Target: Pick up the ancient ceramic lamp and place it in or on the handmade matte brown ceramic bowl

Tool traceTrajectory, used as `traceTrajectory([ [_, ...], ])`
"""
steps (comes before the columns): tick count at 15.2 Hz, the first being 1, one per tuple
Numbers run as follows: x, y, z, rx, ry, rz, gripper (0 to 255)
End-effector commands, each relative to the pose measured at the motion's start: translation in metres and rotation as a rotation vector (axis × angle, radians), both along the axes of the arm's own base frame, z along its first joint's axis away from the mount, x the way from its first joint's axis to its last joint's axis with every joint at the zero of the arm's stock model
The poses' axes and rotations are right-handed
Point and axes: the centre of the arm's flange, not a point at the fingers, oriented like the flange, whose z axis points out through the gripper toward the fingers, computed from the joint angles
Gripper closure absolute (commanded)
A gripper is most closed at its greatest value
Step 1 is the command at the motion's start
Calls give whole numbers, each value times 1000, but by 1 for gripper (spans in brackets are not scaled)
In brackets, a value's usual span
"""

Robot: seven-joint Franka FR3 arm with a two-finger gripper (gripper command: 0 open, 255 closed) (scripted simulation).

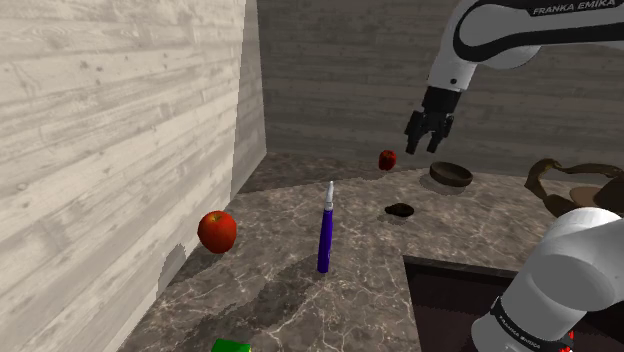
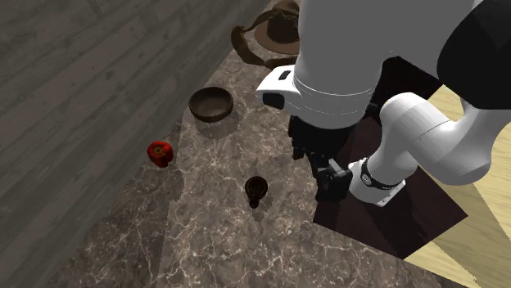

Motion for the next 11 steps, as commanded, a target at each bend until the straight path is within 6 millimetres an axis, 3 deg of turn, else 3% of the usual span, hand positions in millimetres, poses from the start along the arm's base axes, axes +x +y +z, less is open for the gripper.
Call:
traceTrajectory([
  [1, 11, -16, -24, 14, 0, -10, 0],
  [11, 68, -80, -132, 87, 10, -60, 0],
])
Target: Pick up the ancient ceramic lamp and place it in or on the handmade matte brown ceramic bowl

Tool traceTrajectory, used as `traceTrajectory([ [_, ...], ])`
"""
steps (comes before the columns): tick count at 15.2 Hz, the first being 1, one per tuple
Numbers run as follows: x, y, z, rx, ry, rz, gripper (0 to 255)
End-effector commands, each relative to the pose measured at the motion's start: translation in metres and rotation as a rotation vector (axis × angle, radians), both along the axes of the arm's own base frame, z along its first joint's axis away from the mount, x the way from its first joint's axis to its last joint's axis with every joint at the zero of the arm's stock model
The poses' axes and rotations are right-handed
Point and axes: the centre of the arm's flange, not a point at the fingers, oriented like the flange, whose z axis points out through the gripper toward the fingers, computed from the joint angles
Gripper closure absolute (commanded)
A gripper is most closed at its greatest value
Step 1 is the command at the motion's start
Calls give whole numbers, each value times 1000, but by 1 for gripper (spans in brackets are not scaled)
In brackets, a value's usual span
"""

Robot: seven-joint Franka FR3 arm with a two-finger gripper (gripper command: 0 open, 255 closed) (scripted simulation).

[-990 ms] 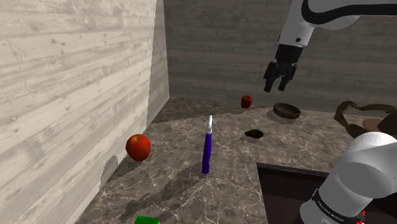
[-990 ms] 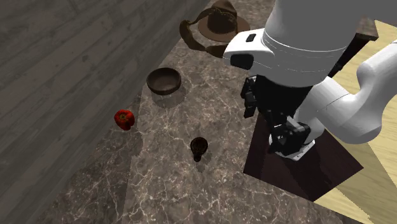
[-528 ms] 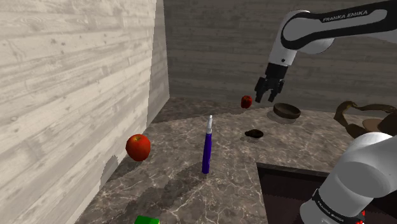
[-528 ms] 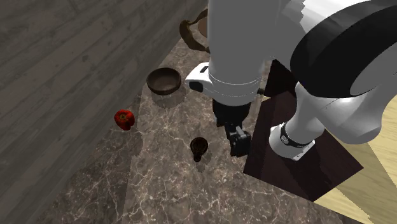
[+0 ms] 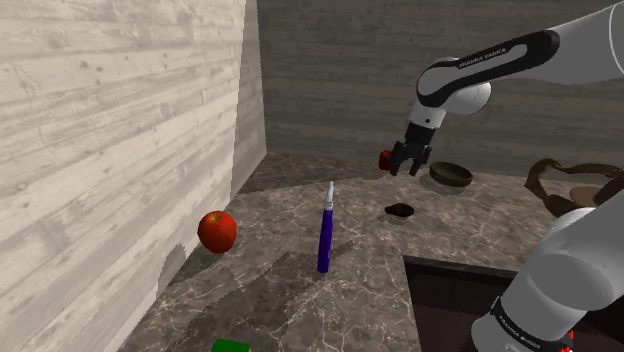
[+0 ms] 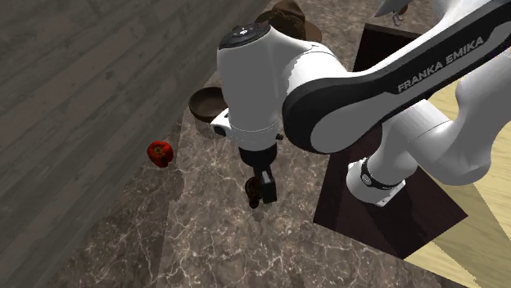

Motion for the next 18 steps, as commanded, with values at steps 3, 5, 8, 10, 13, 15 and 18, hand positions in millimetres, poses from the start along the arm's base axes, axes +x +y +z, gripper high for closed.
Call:
traceTrajectory([
  [3, 22, -26, -44, 28, 2, -20, 0],
  [5, 33, -38, -67, 43, 4, -30, 0],
  [8, 36, -39, -85, 48, 5, -34, 0],
  [10, 37, -35, -95, 48, 5, -34, 0],
  [13, 37, -31, -110, 48, 5, -34, 0],
  [15, 37, -30, -113, 48, 5, -34, 0],
  [18, 37, -30, -113, 48, 5, -34, 0],
])
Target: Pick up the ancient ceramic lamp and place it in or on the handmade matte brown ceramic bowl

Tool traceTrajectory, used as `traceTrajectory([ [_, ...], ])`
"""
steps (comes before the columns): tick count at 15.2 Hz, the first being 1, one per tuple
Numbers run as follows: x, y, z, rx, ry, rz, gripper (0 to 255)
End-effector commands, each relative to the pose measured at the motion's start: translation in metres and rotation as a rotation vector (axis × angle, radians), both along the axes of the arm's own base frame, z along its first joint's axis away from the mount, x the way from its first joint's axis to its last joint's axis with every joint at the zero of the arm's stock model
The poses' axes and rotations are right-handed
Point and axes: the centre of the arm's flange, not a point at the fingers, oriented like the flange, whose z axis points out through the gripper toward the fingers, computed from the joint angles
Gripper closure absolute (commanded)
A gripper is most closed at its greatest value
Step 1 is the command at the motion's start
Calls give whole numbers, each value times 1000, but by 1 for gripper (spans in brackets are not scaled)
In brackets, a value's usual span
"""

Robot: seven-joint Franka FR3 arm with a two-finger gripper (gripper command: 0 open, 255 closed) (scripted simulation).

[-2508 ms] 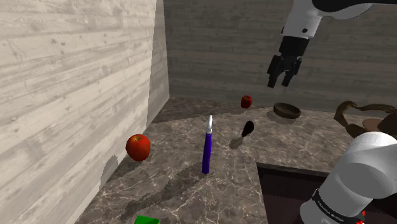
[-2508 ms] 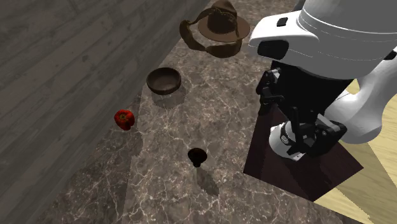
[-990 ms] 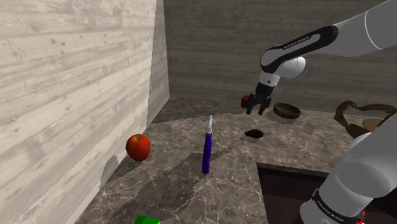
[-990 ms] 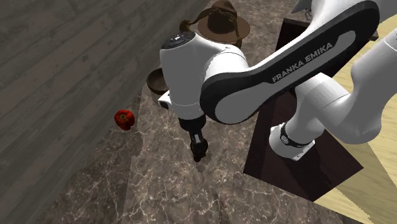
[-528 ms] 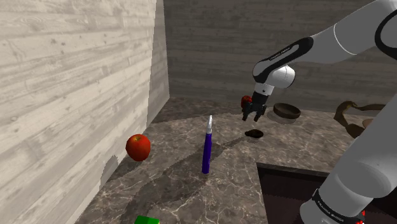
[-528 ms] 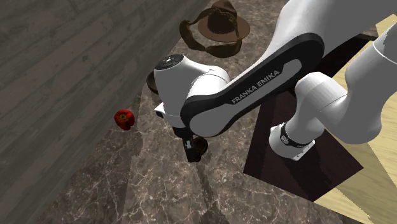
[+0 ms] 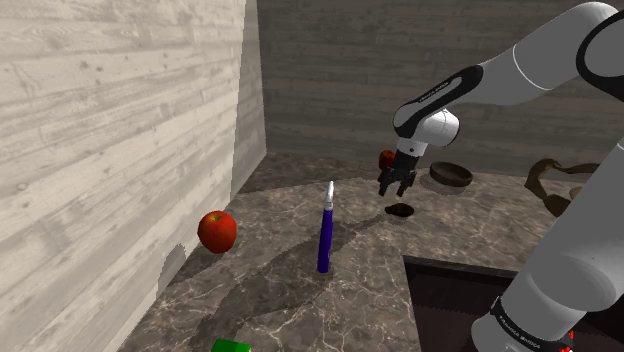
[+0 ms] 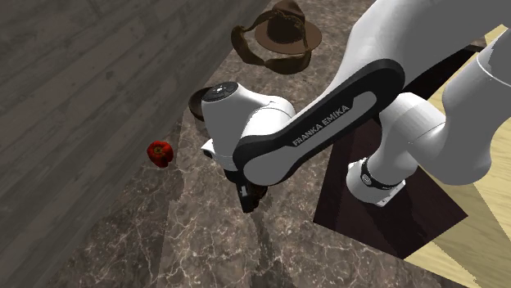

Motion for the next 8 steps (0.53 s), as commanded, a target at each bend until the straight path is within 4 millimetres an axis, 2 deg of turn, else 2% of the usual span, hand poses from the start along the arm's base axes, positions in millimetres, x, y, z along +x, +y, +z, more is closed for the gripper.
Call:
traceTrajectory([
  [1, 0, 0, 0, 0, 0, 0, 0],
  [3, 0, 0, 0, 0, 0, 0, 0],
  [4, 0, 0, 0, 0, 0, 0, 255],
  [8, 0, 0, 0, 0, 0, 0, 255],
])
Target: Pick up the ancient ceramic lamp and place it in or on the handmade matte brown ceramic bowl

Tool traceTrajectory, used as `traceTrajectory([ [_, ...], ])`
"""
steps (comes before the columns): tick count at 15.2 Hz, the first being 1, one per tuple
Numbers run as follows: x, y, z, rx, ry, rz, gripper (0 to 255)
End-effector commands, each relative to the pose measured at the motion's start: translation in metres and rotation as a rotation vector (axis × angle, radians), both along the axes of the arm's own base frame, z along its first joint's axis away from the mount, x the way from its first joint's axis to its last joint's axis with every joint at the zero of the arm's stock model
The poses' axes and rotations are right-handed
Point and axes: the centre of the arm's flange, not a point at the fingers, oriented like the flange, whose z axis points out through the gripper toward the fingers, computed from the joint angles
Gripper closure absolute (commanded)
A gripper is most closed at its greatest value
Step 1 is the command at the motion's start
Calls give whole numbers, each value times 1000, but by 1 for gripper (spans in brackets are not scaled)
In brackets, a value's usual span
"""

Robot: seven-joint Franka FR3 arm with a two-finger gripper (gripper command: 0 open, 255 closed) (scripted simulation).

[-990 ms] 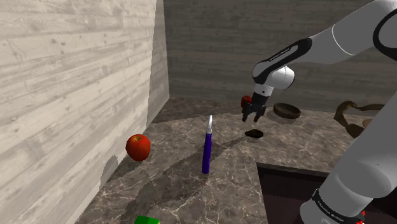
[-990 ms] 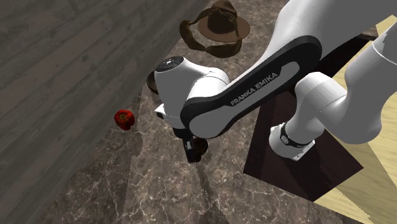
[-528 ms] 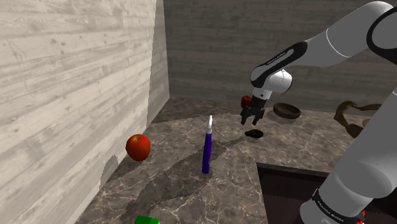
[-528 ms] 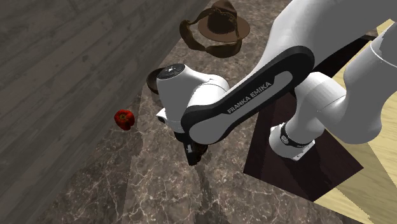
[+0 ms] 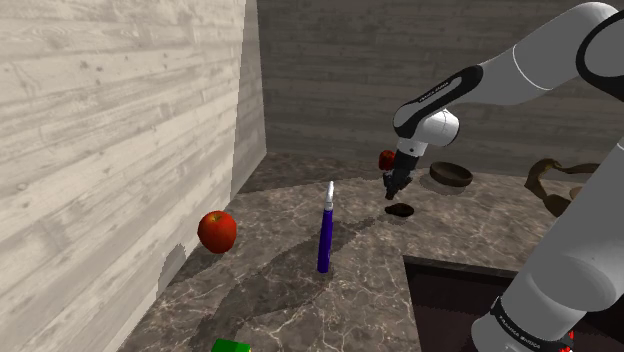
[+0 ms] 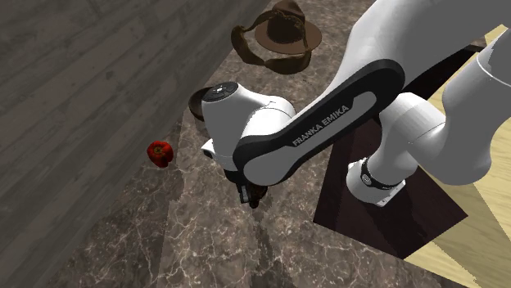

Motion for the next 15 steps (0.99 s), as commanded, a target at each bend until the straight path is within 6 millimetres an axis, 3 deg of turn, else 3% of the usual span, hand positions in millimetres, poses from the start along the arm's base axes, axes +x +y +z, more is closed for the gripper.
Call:
traceTrajectory([
  [1, 0, 0, 0, 0, 0, 0, 255],
  [5, 0, 0, 0, 0, 0, 0, 255],
  [6, 0, 0, 0, 0, 0, 0, 0],
  [7, -9, 26, 3, -181, -43, 299, 0],
  [8, -5, 14, 1, -41, -26, 84, 0],
  [9, -5, 14, 1, -40, -26, 84, 0],
  [13, -27, 64, -9, -485, 145, 249, 0],
  [15, -33, 69, -17, -555, 172, 275, 0],
])
